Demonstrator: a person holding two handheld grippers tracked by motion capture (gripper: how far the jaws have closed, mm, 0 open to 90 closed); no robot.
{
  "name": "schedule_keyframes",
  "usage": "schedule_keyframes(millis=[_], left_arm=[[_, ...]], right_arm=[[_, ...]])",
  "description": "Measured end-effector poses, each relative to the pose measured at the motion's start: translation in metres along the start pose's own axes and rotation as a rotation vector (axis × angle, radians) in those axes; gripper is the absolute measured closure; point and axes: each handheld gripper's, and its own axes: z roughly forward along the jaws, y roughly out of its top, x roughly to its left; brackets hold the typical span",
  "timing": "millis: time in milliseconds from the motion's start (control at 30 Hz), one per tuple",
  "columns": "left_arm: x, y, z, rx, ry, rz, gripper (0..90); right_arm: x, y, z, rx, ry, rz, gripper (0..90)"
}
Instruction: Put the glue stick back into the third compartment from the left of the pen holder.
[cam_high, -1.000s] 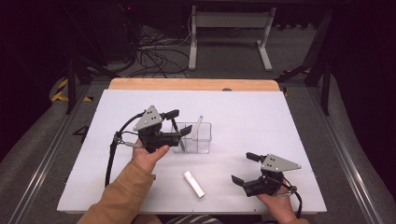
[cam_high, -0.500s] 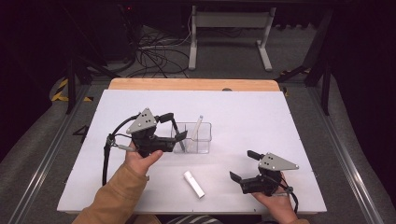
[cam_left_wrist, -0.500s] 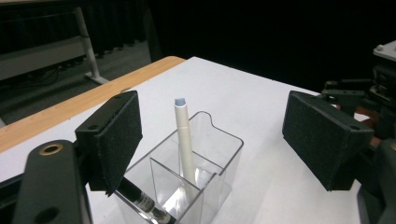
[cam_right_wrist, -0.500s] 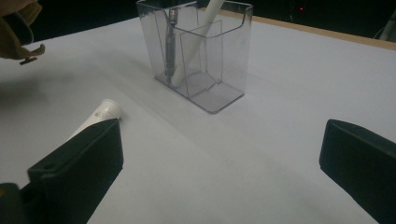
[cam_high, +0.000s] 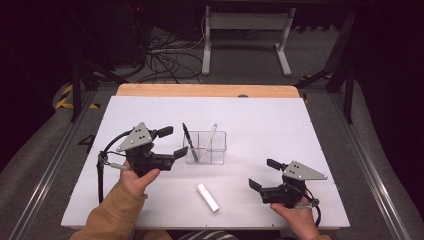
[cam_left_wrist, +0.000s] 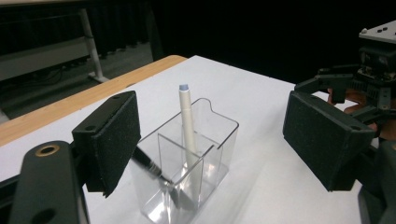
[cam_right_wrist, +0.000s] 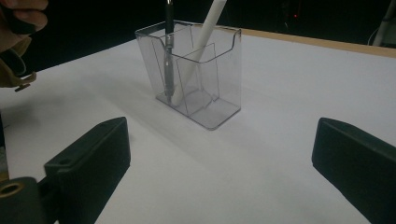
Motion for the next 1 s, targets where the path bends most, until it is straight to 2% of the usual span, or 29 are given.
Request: schedule_keyframes(millis=[233,400,567,700,800,1000], left_arm=[[0.001,-0.012,-0.019,0.02,0.028,0.002,19.5],[0.002,-0.022,-0.031,0.031,0.041,-0.018,19.1],[0.003,-0.035,-0.042,0.059,0.067,-0.018,18.8],[0.003,-0.048,-0.047,0.084,0.088,-0.025,18.6],[0.003,-0.057,-0.049,0.093,0.091,-0.043,18.6],[0.002,-0.072,-0.055,0.126,0.126,-0.024,18.2]], right_arm=[[0.004,0.005,0.002,0.023,-0.009,-0.012,5.6],[0.004,0.008,0.0,0.016,-0.02,-0.012,5.9],[0.004,0.01,-0.001,0.011,-0.028,-0.014,6.9],[0.004,0.012,0.001,0.038,-0.01,-0.007,8.0],[0.005,0.013,0.002,0.041,-0.015,-0.015,7.7],[0.009,0.017,0.002,0.039,-0.028,-0.039,7.5]])
